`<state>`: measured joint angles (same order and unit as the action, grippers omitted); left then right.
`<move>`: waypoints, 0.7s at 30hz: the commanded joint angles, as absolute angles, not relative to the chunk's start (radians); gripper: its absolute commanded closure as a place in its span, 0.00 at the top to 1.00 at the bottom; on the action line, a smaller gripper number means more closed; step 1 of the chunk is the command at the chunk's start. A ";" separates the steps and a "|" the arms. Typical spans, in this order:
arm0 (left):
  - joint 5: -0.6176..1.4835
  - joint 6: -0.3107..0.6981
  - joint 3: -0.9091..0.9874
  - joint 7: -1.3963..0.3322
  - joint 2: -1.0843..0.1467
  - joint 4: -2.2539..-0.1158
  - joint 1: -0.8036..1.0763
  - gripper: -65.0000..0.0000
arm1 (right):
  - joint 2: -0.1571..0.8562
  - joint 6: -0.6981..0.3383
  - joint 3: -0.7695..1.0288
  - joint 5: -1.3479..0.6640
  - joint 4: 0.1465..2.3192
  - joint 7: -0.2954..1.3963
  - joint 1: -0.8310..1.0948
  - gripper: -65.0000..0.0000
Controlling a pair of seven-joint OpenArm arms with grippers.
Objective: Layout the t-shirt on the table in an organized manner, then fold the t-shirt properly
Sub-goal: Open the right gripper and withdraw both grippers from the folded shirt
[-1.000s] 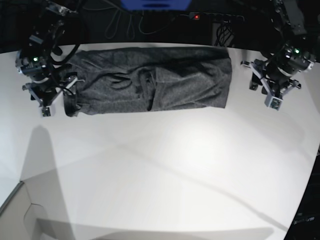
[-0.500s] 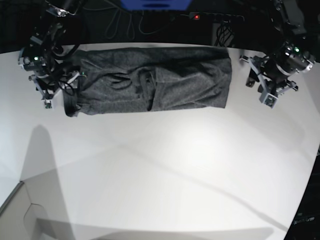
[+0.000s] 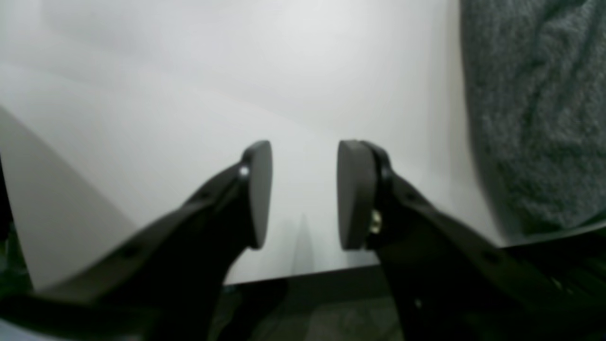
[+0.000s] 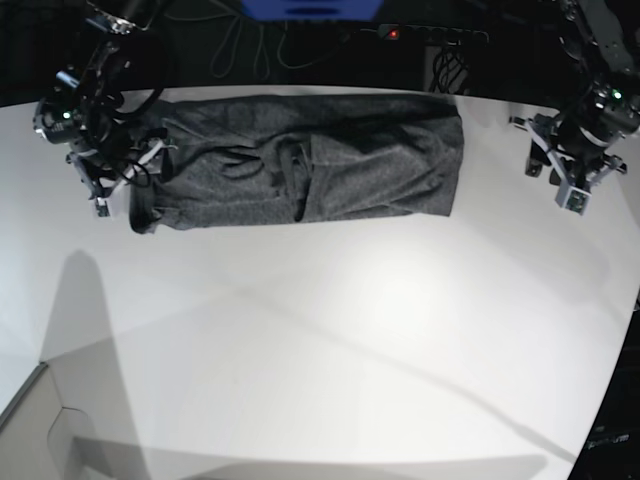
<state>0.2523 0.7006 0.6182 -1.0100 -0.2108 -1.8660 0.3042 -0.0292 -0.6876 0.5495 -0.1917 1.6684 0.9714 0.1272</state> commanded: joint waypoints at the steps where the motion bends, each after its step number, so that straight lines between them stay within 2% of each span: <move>1: 0.262 0.698 0.624 -0.993 -0.222 -1.880 0.303 0.35 | -0.022 -0.698 0.550 -0.206 1.682 0.954 0.116 0.65; 15: 0.263 0.698 0.624 -0.993 -0.225 -1.819 0.303 0.35 | -0.022 -0.698 0.601 -0.211 1.575 0.995 0.050 0.65; 21: 0.263 0.698 0.624 -0.993 -0.226 -1.819 0.297 0.35 | -0.016 -0.698 0.601 -0.308 1.575 0.995 0.056 0.64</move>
<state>0.2527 0.7006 0.6178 -1.0100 -0.2131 -1.8038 0.3035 -0.0238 -0.6930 0.6018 -0.3145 1.5677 0.9802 0.0608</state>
